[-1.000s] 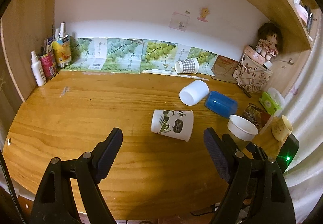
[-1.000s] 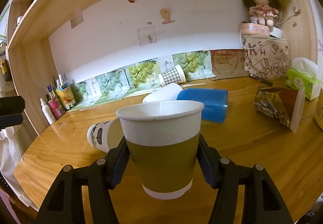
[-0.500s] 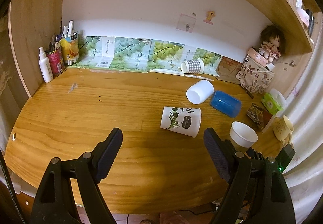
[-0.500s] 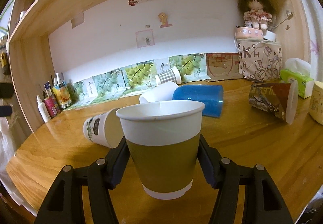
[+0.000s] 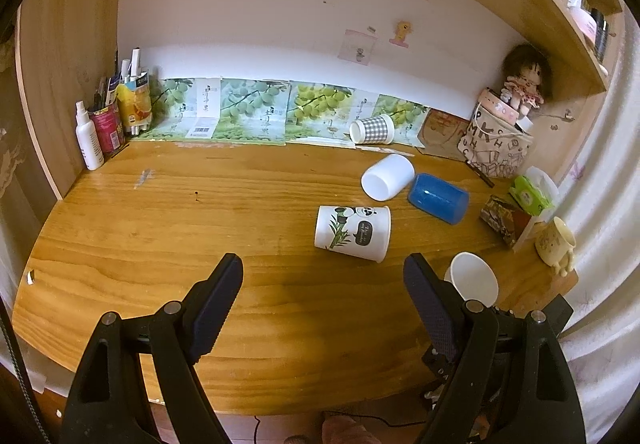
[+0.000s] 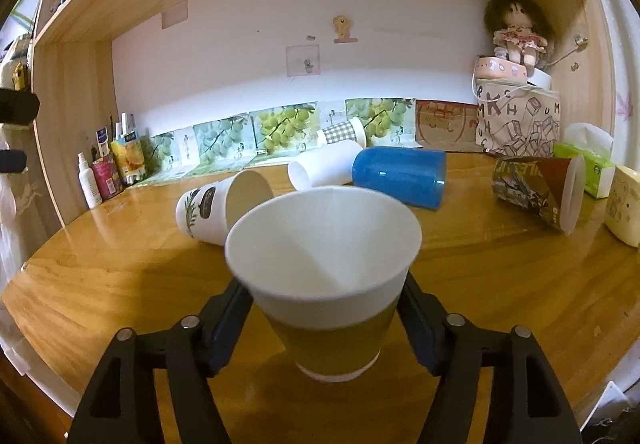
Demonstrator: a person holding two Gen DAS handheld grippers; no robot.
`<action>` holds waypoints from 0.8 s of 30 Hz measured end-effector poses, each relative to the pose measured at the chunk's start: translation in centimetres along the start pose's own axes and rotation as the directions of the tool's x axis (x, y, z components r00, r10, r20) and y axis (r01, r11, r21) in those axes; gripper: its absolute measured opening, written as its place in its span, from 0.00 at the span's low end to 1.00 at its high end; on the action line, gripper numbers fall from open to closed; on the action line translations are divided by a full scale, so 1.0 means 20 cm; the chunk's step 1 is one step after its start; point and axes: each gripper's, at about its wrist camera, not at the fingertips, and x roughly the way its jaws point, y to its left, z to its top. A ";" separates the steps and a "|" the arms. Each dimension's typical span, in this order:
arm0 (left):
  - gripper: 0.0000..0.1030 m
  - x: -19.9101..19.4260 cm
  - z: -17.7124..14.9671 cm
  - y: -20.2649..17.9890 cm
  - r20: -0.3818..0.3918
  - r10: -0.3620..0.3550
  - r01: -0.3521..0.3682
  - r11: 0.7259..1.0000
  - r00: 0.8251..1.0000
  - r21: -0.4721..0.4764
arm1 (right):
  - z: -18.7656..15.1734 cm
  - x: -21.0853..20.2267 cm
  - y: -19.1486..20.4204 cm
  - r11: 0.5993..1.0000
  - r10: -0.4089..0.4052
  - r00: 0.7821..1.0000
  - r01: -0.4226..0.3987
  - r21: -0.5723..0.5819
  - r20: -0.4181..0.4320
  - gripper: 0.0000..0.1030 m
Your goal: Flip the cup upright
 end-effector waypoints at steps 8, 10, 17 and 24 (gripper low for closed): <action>0.83 -0.03 -0.03 -0.04 -0.039 -0.026 0.026 1.000 0.999 -0.007 | -0.04 -0.08 0.03 1.000 0.022 0.996 -0.023 -0.007 -0.083 0.78; 0.83 -0.04 -0.04 -0.06 -0.050 -0.022 0.021 1.000 0.999 -0.006 | -0.04 -0.12 0.01 0.999 0.026 0.993 -0.023 0.025 -0.112 0.79; 0.83 -0.06 -0.09 -0.13 -0.116 0.027 -0.029 0.999 0.993 -0.019 | 0.00 -0.32 -0.05 0.993 0.043 0.978 -0.020 0.115 -0.203 0.81; 0.83 -0.17 -0.08 -0.25 -0.130 0.070 -0.079 0.995 0.989 -0.060 | 0.17 -0.53 -0.12 0.989 0.069 0.961 -0.030 0.145 -0.269 0.84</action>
